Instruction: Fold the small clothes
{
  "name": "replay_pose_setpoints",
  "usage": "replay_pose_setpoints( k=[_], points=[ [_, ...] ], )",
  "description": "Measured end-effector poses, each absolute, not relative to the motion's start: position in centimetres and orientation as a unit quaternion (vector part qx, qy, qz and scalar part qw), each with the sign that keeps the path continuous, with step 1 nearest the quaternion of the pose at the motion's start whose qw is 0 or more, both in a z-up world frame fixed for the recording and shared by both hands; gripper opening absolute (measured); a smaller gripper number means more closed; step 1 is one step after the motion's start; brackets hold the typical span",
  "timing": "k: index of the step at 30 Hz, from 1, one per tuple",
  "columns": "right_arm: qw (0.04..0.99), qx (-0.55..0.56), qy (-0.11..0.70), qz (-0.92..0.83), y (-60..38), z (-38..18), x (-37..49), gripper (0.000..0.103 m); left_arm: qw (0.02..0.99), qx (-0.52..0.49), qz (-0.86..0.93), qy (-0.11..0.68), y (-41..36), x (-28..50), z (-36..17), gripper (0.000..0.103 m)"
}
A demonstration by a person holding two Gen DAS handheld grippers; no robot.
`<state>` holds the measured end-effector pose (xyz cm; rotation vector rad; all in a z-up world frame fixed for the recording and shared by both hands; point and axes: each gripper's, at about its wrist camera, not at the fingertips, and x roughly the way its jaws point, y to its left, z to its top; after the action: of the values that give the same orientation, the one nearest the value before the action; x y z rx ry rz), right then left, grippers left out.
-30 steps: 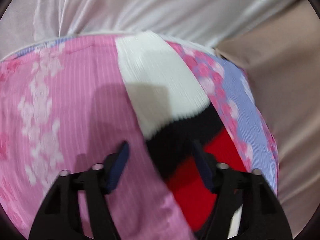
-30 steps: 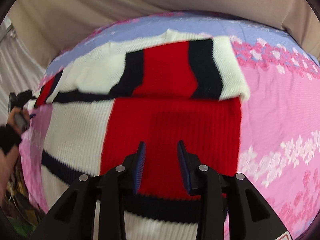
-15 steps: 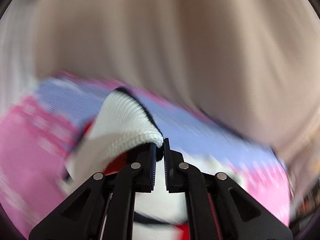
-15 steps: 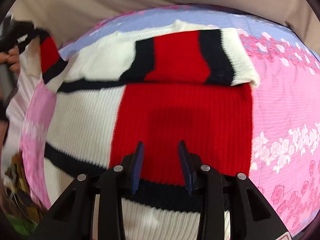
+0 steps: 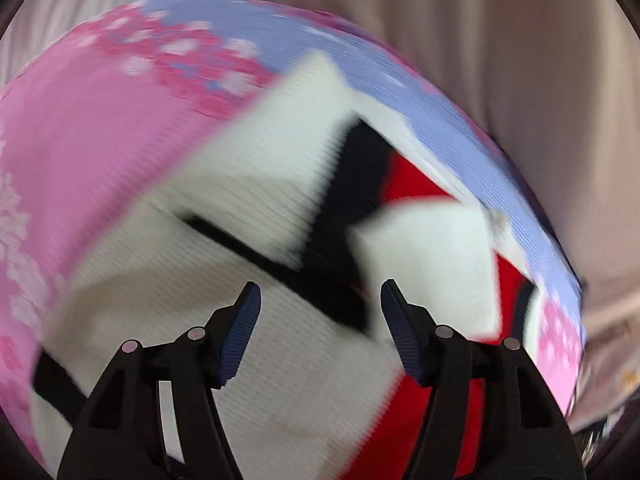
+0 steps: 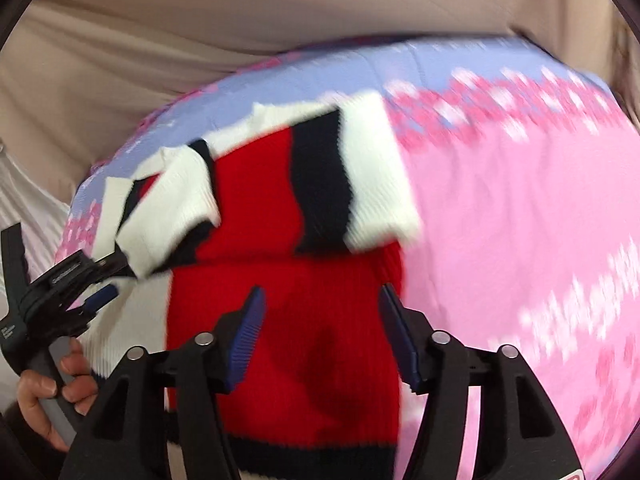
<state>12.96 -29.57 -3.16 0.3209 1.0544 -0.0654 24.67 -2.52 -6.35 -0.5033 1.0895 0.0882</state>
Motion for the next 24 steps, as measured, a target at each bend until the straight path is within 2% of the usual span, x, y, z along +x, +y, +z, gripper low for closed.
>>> replay_pose_setpoints(
  k=[4, 8, 13, 15, 16, 17, 19, 24],
  points=[
    [0.876, 0.034, 0.479, 0.049, -23.1, -2.1, 18.0, 0.067, 0.824, -0.226, 0.090, 0.512, 0.0, 25.7, -7.0, 0.060],
    [0.868, -0.060, 0.474, 0.135, -15.4, -3.6, 20.8, 0.072, 0.813, -0.229, 0.110, 0.523, 4.0, 25.3, -7.7, 0.060],
    [0.846, -0.107, 0.491, 0.178, -10.1, -7.4, 22.4, 0.072, 0.822, -0.196, 0.102, 0.525, 4.3, 24.7, -7.7, 0.060],
    [0.851, -0.115, 0.486, 0.161, -9.9, -8.0, 22.5, 0.060, 0.823, -0.189, 0.100, 0.526, 4.2, 24.3, -7.8, 0.060],
    [0.854, -0.103, 0.485, 0.155, -10.4, -7.9, 22.7, 0.043, 0.824, -0.186, 0.099, 0.526, 4.1, 24.3, -7.8, 0.060],
    [0.855, -0.084, 0.488, 0.152, -11.1, -7.6, 23.0, 0.019, 0.824, -0.184, 0.098, 0.526, 4.2, 24.2, -7.8, 0.060],
    [0.852, 0.003, 0.499, 0.158, -14.0, -6.3, 23.9, 0.000, 0.824, -0.184, 0.097, 0.527, 4.4, 24.3, -7.9, 0.060],
    [0.867, 0.218, 0.440, 0.088, -25.0, -1.7, 23.6, 0.000, 0.824, -0.178, 0.097, 0.529, 4.4, 24.4, -8.1, 0.060]
  ],
)
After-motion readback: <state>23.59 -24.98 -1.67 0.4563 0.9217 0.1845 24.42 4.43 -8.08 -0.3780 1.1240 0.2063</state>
